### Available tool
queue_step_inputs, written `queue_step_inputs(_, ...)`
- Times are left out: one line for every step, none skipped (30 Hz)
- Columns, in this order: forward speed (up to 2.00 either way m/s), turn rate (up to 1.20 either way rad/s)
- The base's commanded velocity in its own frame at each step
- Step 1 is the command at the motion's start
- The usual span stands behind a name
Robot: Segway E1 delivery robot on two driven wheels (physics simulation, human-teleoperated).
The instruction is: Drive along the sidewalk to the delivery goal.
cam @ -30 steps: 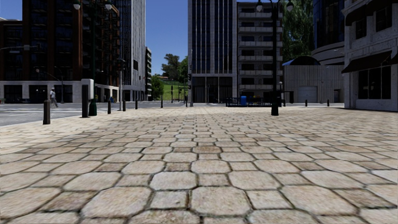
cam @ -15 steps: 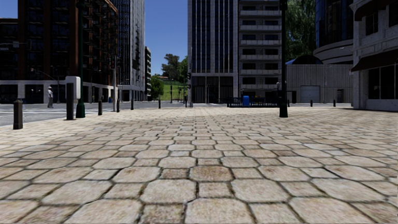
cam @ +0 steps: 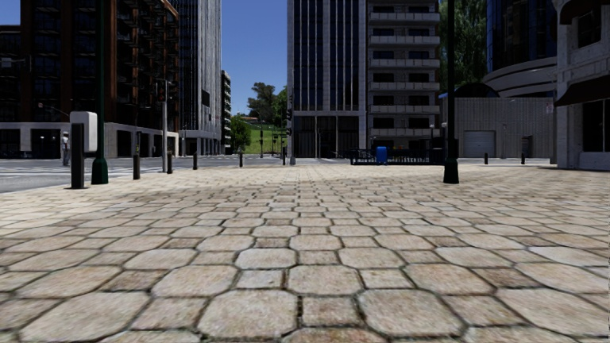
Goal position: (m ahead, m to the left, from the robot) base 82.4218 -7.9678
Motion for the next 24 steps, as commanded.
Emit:
queue_step_inputs(2.00,0.00)
queue_step_inputs(2.00,0.00)
queue_step_inputs(2.00,0.00)
queue_step_inputs(2.00,0.00)
queue_step_inputs(2.00,0.00)
queue_step_inputs(2.00,0.00)
queue_step_inputs(2.00,0.00)
queue_step_inputs(2.00,0.00)
queue_step_inputs(2.00,0.00)
queue_step_inputs(2.00,0.00)
queue_step_inputs(2.00,0.00)
queue_step_inputs(2.00,0.00)
queue_step_inputs(2.00,0.00)
queue_step_inputs(2.00,0.00)
queue_step_inputs(2.00,0.00)
queue_step_inputs(2.00,0.00)
queue_step_inputs(2.00,0.00)
queue_step_inputs(2.00,0.00)
queue_step_inputs(2.00,0.00)
queue_step_inputs(2.00,0.00)
queue_step_inputs(2.00,0.00)
queue_step_inputs(2.00,0.00)
queue_step_inputs(2.00,0.00)
queue_step_inputs(2.00,0.00)
